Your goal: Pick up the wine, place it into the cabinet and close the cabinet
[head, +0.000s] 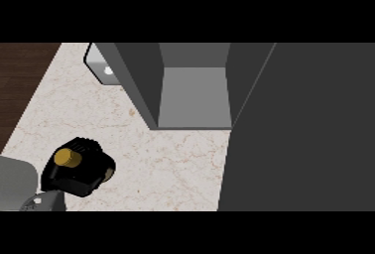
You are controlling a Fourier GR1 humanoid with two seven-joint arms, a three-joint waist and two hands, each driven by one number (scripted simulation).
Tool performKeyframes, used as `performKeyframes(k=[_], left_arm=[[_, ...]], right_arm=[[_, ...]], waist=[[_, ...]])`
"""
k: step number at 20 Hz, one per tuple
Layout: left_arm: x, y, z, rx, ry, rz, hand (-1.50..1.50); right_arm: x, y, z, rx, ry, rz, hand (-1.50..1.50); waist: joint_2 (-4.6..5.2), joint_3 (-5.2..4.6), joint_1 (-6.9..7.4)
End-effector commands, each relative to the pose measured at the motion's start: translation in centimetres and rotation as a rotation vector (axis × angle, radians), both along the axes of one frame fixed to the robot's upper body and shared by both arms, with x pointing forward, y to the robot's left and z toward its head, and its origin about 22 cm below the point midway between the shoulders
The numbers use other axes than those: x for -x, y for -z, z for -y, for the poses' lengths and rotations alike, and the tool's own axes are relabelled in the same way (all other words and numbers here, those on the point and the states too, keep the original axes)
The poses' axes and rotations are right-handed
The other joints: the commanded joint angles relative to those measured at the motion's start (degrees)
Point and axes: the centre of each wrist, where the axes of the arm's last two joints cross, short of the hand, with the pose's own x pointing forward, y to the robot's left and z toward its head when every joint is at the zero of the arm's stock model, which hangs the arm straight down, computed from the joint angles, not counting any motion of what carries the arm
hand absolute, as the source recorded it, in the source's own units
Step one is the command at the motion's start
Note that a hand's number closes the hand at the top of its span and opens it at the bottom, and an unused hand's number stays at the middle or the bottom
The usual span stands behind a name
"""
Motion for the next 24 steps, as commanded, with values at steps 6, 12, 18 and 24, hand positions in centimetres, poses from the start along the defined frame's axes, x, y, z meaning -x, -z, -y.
performKeyframes(k=[6,12,18,24], left_arm=[[0.9,-1.4,1.8,-0.034,-0.142,0.204,1.50],[1.6,-4.2,3.2,0.061,-0.107,0.269,1.50],[0.0,-10.2,7.1,0.108,-0.018,0.243,1.50],[1.3,-16.0,9.8,0.062,0.008,0.258,1.50]], right_arm=[[1.0,0.2,0.6,-0.039,-0.034,0.033,-1.50],[1.2,0.2,1.2,-0.018,-0.037,0.024,-1.50],[2.3,-0.8,1.0,-0.032,-0.043,0.022,-1.50],[1.7,-0.7,1.1,-0.027,-0.043,0.003,-1.50]], waist=[[0.17,-0.04,0.15],[0.14,-0.04,0.20],[0.03,-0.03,0.09],[0.00,-0.03,0.29]])
